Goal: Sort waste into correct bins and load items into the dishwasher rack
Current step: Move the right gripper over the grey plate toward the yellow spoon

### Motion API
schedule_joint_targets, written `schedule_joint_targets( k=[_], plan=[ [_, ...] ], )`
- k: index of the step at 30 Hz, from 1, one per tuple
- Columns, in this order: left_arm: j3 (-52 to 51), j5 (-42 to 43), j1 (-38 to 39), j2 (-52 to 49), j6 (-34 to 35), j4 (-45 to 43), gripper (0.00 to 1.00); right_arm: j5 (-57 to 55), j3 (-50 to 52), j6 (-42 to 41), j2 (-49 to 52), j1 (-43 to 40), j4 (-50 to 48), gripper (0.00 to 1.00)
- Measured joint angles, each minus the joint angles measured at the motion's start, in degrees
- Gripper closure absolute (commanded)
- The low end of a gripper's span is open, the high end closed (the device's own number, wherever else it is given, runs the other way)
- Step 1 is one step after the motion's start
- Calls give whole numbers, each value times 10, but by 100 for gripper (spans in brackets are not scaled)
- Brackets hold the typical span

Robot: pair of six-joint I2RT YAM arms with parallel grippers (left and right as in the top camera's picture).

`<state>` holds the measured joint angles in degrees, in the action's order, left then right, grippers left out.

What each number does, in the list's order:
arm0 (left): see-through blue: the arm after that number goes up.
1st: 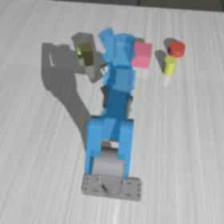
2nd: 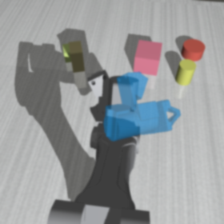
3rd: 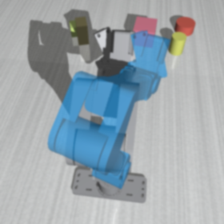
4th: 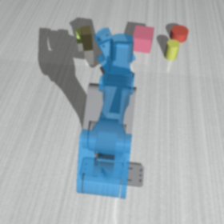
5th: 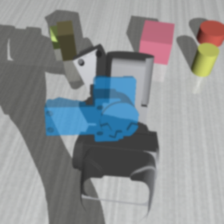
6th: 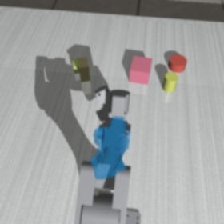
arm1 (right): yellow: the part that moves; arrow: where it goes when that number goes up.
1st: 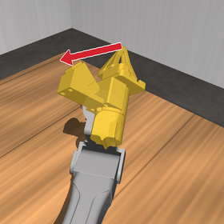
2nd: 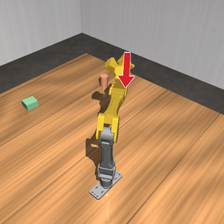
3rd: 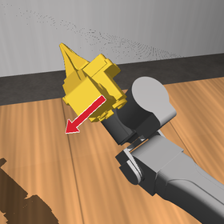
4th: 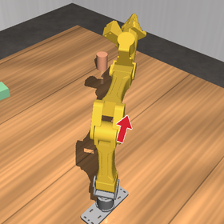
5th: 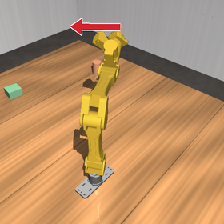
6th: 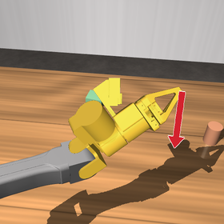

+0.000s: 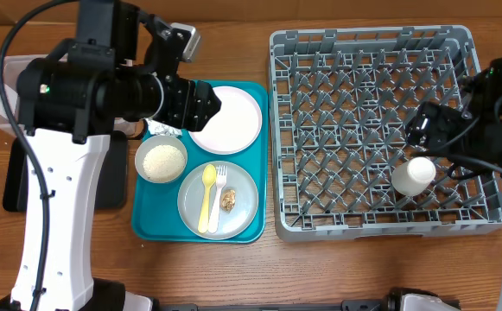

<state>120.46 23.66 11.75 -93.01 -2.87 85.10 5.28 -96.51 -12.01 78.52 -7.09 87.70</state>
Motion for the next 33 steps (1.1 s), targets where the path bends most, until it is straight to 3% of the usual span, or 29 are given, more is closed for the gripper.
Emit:
schedule_joint_targets(
  k=[10, 14, 17, 25, 33],
  plan=[
    [0, -95, 3, -23, 26, 36, 28, 228, 3, 37, -37, 0, -105, 0],
    [0, -106, 3, -77, 52, 50, 39, 306, 3, 42, -61, 0, -114, 0],
    [0, -110, 3, -126, 68, 71, 41, 332, 3, 43, -64, 6, -115, 0],
    [-1, -156, 3, -137, 115, 99, 38, 299, 3, 43, -116, 70, -136, 0],
    [-1, -264, 3, -50, 166, 116, 23, 117, 3, -28, -161, 144, -129, 0]
  ],
)
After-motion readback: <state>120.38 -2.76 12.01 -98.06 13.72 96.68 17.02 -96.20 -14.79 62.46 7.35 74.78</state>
